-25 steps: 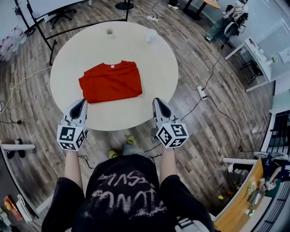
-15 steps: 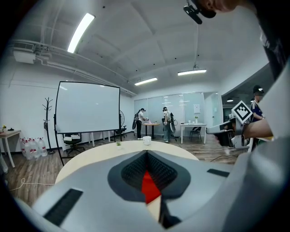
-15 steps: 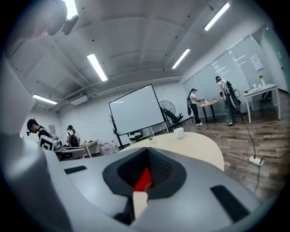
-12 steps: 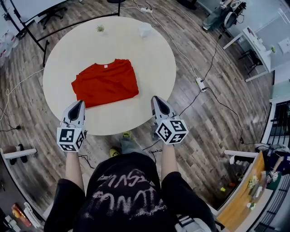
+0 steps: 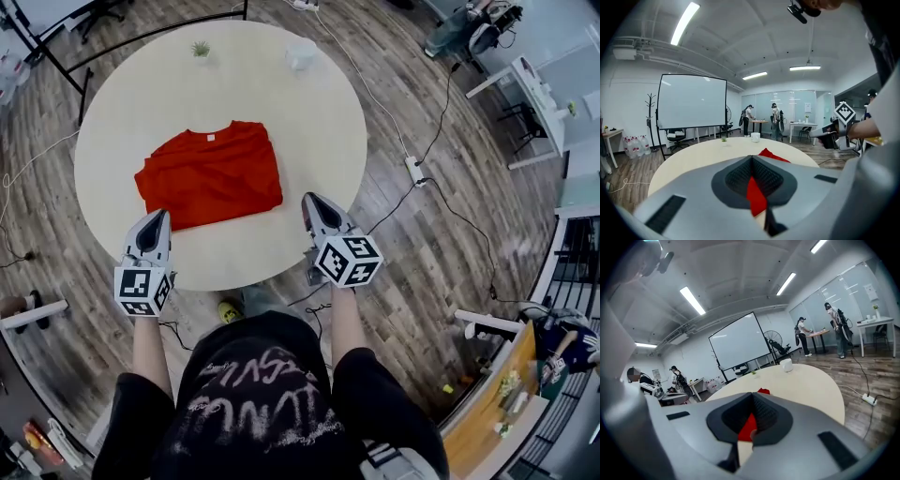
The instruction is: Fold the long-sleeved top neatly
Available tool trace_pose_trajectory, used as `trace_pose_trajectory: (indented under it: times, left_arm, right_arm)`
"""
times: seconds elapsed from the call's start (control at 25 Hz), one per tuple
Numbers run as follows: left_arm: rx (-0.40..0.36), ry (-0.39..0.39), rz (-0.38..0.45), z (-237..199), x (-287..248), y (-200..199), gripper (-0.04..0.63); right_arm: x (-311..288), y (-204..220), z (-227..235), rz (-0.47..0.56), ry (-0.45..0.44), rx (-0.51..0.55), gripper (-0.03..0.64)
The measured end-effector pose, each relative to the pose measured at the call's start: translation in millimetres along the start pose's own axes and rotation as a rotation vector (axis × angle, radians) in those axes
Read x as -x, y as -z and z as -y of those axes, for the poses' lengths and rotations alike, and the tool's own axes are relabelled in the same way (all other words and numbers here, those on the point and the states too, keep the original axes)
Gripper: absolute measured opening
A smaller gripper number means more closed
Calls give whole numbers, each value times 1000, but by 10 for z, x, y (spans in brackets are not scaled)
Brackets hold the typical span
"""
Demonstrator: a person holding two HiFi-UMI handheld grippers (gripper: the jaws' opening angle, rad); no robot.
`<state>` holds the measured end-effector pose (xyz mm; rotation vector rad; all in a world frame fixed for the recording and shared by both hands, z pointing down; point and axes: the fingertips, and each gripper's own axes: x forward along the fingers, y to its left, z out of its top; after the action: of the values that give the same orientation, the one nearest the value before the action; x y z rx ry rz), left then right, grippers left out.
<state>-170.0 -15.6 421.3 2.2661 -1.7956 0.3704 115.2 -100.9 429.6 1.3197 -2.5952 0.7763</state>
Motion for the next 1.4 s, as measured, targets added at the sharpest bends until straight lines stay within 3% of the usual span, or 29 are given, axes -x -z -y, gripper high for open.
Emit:
trace_pose_trajectory:
  times: [0.2,0.6,0.76,0.88,1.0,1.2,1.4]
  left_arm:
    - [-6,-9,-45,-68,-57,167,11]
    - [-25,-53,-135,-241,-186,400,11]
    - [-22,-80,-157,-300,-335,477,11]
    - [-18,-100,-174,-334,-423,526,11]
    - [-18,-126,-193,-408,-528,578,11]
    - [-65,-157,-221,-579,-727,653,11]
    - [-52,-197,-243,-843,-837,836,11]
  right_arm:
    - [-336,84,111,-57,-25,-47,40]
    - [-1011,339,362,-248,-125,-88,256]
    - [-1316,502,456,-347,-156,-93,315]
    - [-1462,617,428,-424,-188,-37,345]
    - [-1634,747,397,-482,-224,-46,374]
    - [-1843,832,423,-515,-241,-83,377]
    - [-1981,917,405,-554,-263,-75,382]
